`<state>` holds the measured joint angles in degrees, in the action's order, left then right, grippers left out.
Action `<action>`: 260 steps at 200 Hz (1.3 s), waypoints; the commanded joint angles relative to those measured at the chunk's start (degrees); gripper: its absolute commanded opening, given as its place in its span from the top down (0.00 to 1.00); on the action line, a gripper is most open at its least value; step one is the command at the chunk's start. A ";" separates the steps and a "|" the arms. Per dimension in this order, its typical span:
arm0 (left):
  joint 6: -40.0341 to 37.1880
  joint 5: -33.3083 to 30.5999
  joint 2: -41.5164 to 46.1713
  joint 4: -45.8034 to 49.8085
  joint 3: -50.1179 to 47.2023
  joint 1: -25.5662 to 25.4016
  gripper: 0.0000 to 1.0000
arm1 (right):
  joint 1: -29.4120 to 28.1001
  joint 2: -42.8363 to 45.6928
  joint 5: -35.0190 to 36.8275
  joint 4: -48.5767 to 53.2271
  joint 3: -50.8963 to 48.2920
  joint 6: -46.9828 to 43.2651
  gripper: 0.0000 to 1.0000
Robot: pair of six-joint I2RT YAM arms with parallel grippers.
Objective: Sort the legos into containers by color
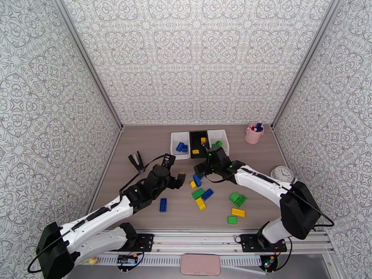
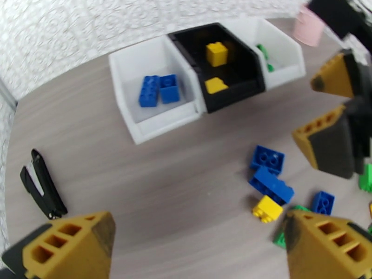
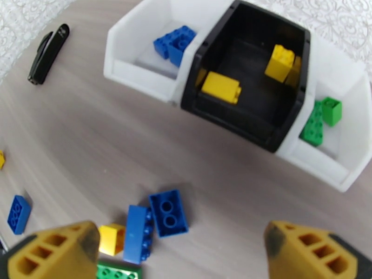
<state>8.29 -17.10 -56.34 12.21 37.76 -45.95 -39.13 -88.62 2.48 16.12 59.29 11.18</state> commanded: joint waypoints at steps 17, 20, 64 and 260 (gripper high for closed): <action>-9.93 10.66 4.35 1.39 -1.75 -1.24 0.00 | -2.80 -2.26 2.07 6.36 2.19 9.11 0.04; -10.03 10.83 4.64 1.15 -2.02 -1.24 0.00 | -2.91 -2.26 2.09 6.60 2.27 9.67 0.04; -18.72 21.48 4.85 -7.01 -9.02 -1.28 0.00 | -2.90 0.31 7.85 10.07 -1.05 18.83 0.05; -27.61 42.23 -1.40 -19.80 -9.12 -6.09 0.00 | 4.77 15.71 4.75 42.63 2.06 -12.67 0.06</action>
<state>-18.28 23.22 -58.00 -6.70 28.25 -51.48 -36.53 -69.63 10.63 52.01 59.22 5.08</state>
